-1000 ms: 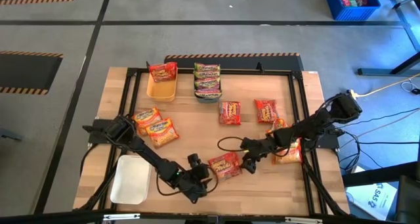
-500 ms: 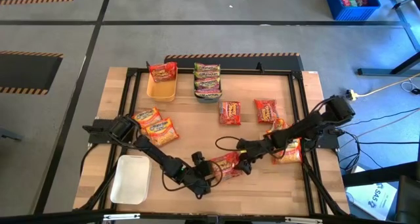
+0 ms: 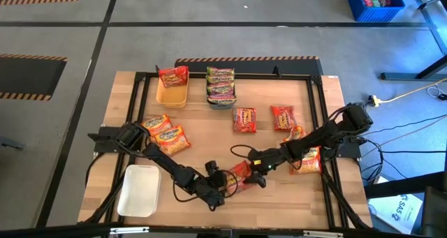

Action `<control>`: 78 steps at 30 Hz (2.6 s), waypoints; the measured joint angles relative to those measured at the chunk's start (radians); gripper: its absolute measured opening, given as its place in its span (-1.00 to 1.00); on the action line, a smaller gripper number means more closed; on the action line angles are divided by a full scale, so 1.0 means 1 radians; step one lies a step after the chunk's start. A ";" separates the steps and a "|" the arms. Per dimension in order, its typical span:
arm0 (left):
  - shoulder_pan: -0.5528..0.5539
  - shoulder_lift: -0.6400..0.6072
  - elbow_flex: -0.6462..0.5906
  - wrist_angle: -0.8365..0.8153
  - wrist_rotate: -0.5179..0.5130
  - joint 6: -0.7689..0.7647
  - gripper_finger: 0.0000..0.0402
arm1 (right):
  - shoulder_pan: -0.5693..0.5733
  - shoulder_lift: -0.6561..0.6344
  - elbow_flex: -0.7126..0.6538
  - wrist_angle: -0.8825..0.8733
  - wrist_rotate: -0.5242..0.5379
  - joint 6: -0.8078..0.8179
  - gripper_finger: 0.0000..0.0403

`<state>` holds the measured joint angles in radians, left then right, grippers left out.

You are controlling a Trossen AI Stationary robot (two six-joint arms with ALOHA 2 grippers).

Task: Sort Maruchan noodles
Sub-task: Put the orange noodle pack into the yellow bin

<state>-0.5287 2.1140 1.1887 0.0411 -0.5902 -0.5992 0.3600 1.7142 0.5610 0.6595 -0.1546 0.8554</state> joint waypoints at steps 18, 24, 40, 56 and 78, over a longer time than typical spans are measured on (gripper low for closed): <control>-0.010 -0.006 -0.002 0.061 -0.020 0.061 0.38 | 0.009 -0.002 0.028 -0.017 0.059 -0.100 -0.08; -0.041 -0.086 -0.003 -0.062 -0.023 0.057 0.38 | 0.010 -0.007 0.030 -0.011 0.055 -0.161 -0.52; 0.014 -0.360 -0.001 -0.216 -0.010 0.227 0.38 | 0.005 -0.085 0.026 -0.085 0.341 -0.635 -0.55; 0.197 -0.383 -0.001 -0.230 0.103 0.348 0.38 | -0.016 -0.085 0.027 0.001 0.452 -0.888 -0.52; 0.254 -0.320 -0.001 -0.229 0.289 0.375 -0.37 | -0.033 -0.084 0.027 0.003 0.430 -0.806 -0.31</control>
<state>-0.2752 1.7943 1.1877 -0.1884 -0.3009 -0.2247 0.3267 1.6299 0.5880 0.6628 0.2756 0.0497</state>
